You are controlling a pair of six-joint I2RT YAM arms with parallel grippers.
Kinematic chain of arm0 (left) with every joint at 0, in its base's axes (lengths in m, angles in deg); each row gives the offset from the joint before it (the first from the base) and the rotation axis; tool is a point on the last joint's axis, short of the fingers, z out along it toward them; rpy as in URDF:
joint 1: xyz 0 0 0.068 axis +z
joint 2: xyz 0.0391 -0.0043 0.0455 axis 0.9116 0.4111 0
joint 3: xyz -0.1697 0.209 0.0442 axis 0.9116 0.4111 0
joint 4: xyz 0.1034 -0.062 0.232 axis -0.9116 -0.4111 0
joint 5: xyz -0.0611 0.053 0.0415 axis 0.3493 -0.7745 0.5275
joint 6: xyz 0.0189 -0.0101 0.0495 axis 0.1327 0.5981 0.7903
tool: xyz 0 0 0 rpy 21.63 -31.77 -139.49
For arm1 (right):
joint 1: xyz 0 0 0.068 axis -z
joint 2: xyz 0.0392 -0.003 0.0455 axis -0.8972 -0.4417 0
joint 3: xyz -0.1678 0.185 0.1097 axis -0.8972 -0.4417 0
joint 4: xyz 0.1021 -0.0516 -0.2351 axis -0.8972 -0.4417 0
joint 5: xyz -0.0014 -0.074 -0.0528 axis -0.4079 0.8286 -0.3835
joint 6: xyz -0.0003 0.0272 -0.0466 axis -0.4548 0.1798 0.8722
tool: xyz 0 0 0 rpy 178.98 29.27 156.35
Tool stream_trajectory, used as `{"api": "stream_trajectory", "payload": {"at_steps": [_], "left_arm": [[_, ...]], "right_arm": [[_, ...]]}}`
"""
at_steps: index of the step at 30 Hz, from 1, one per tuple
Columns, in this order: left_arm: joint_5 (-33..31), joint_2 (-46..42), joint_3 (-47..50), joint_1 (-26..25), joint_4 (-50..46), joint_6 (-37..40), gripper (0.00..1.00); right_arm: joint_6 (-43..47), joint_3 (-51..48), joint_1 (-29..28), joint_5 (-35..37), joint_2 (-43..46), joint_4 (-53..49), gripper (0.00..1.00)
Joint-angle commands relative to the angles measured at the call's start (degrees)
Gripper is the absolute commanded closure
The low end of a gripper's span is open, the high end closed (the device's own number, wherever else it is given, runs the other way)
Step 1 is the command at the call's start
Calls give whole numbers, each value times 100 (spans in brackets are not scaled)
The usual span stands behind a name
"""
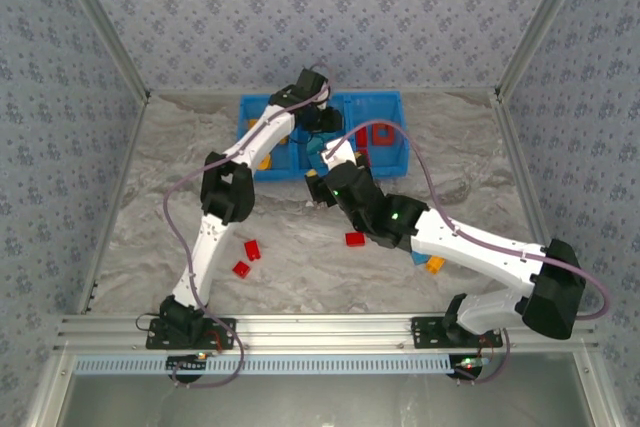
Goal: Sort the legos into containers by color
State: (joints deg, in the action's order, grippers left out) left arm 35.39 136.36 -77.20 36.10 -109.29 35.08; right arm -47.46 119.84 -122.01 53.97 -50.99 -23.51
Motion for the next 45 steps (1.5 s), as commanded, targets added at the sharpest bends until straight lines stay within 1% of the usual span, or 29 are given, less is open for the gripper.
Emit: {"api": "stream_trajectory", "payload": {"at_steps": [1,3,5,12,15,16,19,20,22,24,26,28,29,32,33,36,39,42,45], "left_arm": [[211,74,-130,13,-143,-257,53],[213,-22,-29,10,-129,-262,47],[185,-207,126,9,-99,-257,43],[-110,-1173,801,-54,-17,-213,43],[-349,-1918,1471,-127,138,-252,45],[-481,-2221,1763,-153,328,-286,45],[-1094,-3345,2749,-240,445,-408,46],[-1390,-3817,3236,-277,449,-459,46],[-1957,-4730,4070,-347,422,-579,45],[-2518,-5829,5049,-399,373,-787,44],[-2844,-6823,5932,-411,321,-959,43],[-2973,-7798,6670,-456,213,-974,43],[-2995,-8263,6971,-467,-51,-985,43],[-2733,-9651,7732,-482,-570,-1022,42],[-2639,-10126,7923,-489,-812,-1100,41],[-2409,-11178,8200,-483,-1694,-1365,39],[-2284,-11884,8241,-483,-2515,-1637,39],[-2353,-12322,8227,-483,-2961,-1800,39],[-2318,-12445,8245,-483,-2976,-1847,39]], "right_arm": [[-40,201,-65,197,13,106,18],[-65,193,-81,195,29,39,17],[-77,166,-91,204,99,-3,17],[11,110,-59,118,386,-206,18],[6,87,-31,-27,507,-363,18],[2,57,-28,-121,521,-438,19],[-56,-82,-59,-616,458,-565,21],[-112,-146,-111,-862,378,-586,22],[-287,-203,-229,-1238,102,-626,23],[-547,-168,-460,-1523,-340,-607,24],[-859,10,-690,-1684,-861,-576,24],[-1205,346,-887,-1886,-1437,-578,23],[-1422,566,-963,-1971,-1772,-639,23],[-1885,1318,-1090,-2224,-2638,-947,22],[-2019,1589,-1112,-2279,-2874,-1120,21],[-2338,2255,-1122,-2550,-3536,-1487,18],[-2691,2890,-1122,-2695,-4073,-1938,17],[-2869,3482,-1113,-2661,-4529,-2503,16],[-2945,3802,-1094,-2661,-4801,-2774,15]]}}
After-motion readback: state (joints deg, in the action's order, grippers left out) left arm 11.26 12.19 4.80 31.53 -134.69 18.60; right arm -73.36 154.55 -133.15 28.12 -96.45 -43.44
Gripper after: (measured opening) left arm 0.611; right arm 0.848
